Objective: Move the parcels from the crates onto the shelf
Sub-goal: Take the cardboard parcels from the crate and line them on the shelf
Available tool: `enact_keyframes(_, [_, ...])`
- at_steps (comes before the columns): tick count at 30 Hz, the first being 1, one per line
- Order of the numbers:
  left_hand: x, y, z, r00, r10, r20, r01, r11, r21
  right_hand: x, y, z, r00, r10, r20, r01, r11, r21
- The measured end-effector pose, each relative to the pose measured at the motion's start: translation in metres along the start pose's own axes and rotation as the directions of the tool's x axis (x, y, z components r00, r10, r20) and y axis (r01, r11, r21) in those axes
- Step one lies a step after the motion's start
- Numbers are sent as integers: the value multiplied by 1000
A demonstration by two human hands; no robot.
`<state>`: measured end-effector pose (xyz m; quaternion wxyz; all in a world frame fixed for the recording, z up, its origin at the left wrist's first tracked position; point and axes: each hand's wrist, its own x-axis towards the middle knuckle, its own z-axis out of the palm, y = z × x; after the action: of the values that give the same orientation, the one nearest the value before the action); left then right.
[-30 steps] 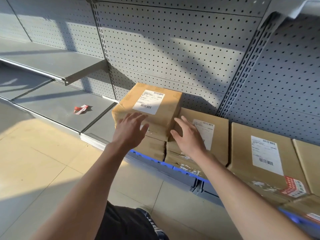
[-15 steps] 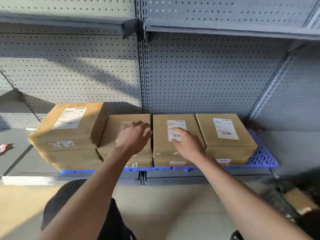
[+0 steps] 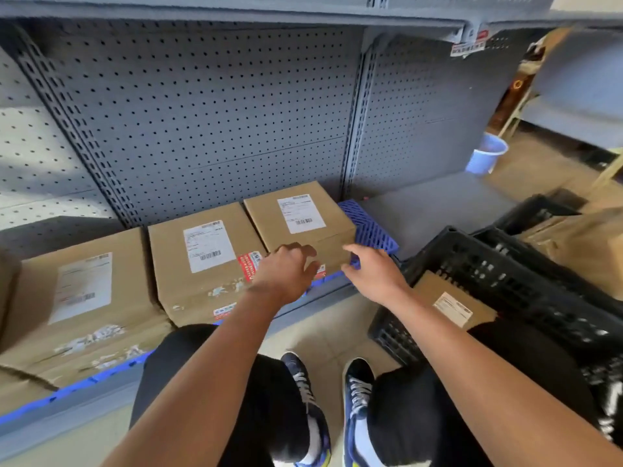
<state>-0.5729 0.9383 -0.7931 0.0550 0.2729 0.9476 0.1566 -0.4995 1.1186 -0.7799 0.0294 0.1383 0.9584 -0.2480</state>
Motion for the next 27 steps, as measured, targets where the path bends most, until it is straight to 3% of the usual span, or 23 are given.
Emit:
enact_keyframes(7, [48,78,27,988,135,73,-132,990,-43,-22,84,-25,976,204,-82,-202,979,29])
enact_keyframes(14, [66,144,55,957,243,156,-246,969,-2,-58,159,-32,934,350,-71,-347,936,53])
enact_keyframes(21, [61,205,118,856,395,333,-432,901,42,-90,236,0,867,498,-9,-497,866,57])
enact_keyframes(27, [55,221,174,771,451,450,-539,838,85,-119,259,14,848,529,-6,-520,836,177])
